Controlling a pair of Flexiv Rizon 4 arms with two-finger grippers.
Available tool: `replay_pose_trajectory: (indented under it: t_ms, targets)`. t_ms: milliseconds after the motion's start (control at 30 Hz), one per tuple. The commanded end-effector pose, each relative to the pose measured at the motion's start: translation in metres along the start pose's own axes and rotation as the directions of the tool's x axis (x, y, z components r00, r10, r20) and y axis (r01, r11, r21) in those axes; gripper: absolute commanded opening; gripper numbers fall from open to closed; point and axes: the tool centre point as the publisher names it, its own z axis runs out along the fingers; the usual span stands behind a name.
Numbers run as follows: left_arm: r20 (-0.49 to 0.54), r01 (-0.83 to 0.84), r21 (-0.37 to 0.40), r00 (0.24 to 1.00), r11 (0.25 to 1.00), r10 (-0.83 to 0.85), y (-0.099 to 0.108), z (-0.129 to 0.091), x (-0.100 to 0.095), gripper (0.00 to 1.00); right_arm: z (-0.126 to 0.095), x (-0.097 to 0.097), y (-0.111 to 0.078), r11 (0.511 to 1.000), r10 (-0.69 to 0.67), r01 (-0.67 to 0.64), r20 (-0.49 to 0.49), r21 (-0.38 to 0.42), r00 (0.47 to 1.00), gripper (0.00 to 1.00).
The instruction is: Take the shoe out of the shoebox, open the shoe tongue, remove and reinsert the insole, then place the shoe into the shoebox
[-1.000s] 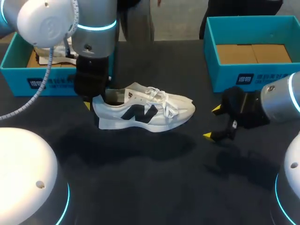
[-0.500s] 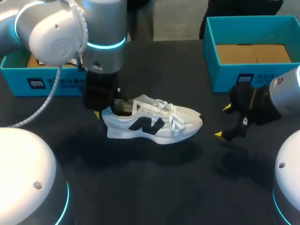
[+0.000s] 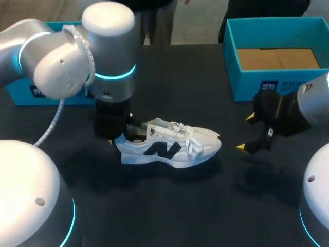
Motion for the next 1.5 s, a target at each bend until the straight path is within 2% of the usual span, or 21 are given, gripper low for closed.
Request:
replay_pose_trajectory:
  t_ms: [33,267,1000,1067,1100,1167,1300,1433,1500]
  targets:
    - [0.027,-0.002,-0.013,1.0,1.0,0.002,-0.004,0.017,-0.002,0.0,0.001,0.001,0.0,1.0,0.001,-0.001,0.004,0.004,1.0,1.0]
    - [0.014,-0.001,-0.034,1.0,0.999,0.002,-0.006,0.032,-0.01,0.0,0.001,0.001,0.0,1.0,0.001,-0.001,0.004,0.004,1.0,1.0]
    - [0.033,0.022,0.007,0.999,1.0,-0.022,-0.007,0.07,-0.017,0.0,0.001,0.001,0.0,1.0,0.001,-0.001,0.004,0.004,1.0,1.0]
    - [0.033,0.021,0.009,0.999,1.0,-0.022,-0.007,0.071,-0.018,0.11,0.001,0.001,0.0,1.0,0.001,-0.001,0.004,0.004,1.0,1.0]
    - [0.032,0.02,0.01,0.999,1.0,-0.02,-0.007,0.071,-0.018,0.11,0.001,0.001,0.0,1.0,0.001,-0.001,0.004,0.004,1.0,1.0]
    - [0.031,0.017,0.01,0.999,1.0,-0.017,-0.007,0.071,-0.019,0.18,0.001,0.001,0.0,1.0,0.001,-0.001,0.004,0.004,1.0,1.0]
    - [0.032,0.021,0.009,0.999,1.0,-0.021,-0.008,0.071,-0.018,0.24,0.001,0.001,0.0,1.0,0.001,-0.001,0.004,0.004,1.0,1.0]
    - [0.044,0.019,0.002,0.999,1.0,-0.019,-0.011,0.065,-0.019,0.53,0.001,0.001,0.0,1.0,0.001,-0.001,0.004,0.004,1.0,1.0]
    - [0.052,0.019,-0.005,0.998,1.0,-0.019,-0.012,0.06,-0.02,0.94,0.001,0.001,0.0,1.0,0.001,-0.001,0.004,0.004,1.0,1.0]
